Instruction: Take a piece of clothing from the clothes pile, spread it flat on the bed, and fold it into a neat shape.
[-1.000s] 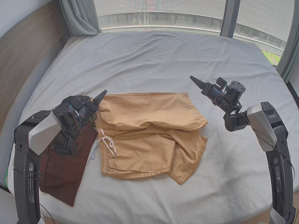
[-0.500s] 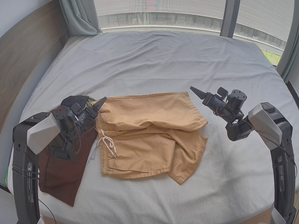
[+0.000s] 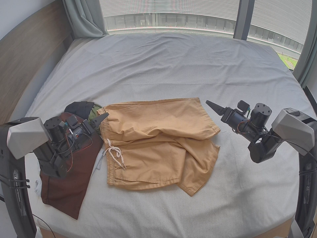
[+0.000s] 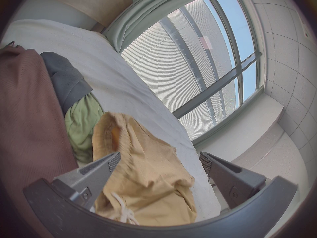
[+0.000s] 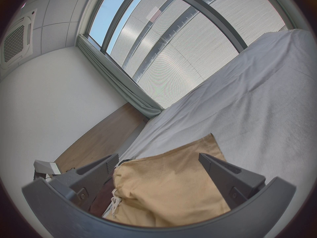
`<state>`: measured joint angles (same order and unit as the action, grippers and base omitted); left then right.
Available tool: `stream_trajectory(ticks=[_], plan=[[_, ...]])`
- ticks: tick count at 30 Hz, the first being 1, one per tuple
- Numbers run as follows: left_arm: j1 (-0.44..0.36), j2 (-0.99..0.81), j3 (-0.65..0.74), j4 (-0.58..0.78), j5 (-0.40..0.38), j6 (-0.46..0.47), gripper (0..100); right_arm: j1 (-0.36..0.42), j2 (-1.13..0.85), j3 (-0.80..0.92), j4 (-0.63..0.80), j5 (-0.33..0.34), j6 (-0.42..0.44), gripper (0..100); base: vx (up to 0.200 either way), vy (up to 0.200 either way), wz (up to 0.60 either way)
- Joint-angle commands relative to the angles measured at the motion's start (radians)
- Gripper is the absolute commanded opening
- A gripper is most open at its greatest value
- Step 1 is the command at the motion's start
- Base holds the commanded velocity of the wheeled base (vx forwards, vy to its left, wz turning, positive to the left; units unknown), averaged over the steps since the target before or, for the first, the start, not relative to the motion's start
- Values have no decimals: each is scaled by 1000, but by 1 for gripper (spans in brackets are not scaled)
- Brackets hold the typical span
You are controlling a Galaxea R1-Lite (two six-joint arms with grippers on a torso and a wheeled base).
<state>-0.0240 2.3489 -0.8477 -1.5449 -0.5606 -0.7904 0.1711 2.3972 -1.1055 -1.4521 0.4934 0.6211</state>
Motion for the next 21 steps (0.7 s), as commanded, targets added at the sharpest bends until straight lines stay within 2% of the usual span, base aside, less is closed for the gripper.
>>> stream_trajectory(ticks=[1, 3, 6, 7, 8, 10, 15, 21], plan=[[41, -186, 206, -1, -61, 7, 100, 27, -121, 216, -90, -1, 0, 100, 0, 0, 0], [50, -203, 242, -1, -70, 27, 100, 33, -151, 276, -90, 1, -11, 100, 0, 0, 0], [55, -231, 315, -1, -117, 131, 100, 45, -221, 388, -91, 4, -30, 100, 0, 0, 0], [55, -231, 315, -1, -117, 131, 100, 45, -221, 388, -91, 4, -30, 100, 0, 0, 0], [55, -255, 354, -1, -150, 200, 100, 53, -257, 434, -91, 2, -32, 100, 0, 0, 0], [55, -277, 380, -1, -183, 250, 100, 56, -285, 469, -91, 4, -27, 100, 0, 0, 0], [65, -298, 407, -1, -252, 272, 100, 56, -339, 582, -90, 28, -20, 100, 0, 0, 0], [81, -292, 417, -1, -283, 330, 100, 56, -360, 615, -90, 36, -26, 100, 0, 0, 0]])
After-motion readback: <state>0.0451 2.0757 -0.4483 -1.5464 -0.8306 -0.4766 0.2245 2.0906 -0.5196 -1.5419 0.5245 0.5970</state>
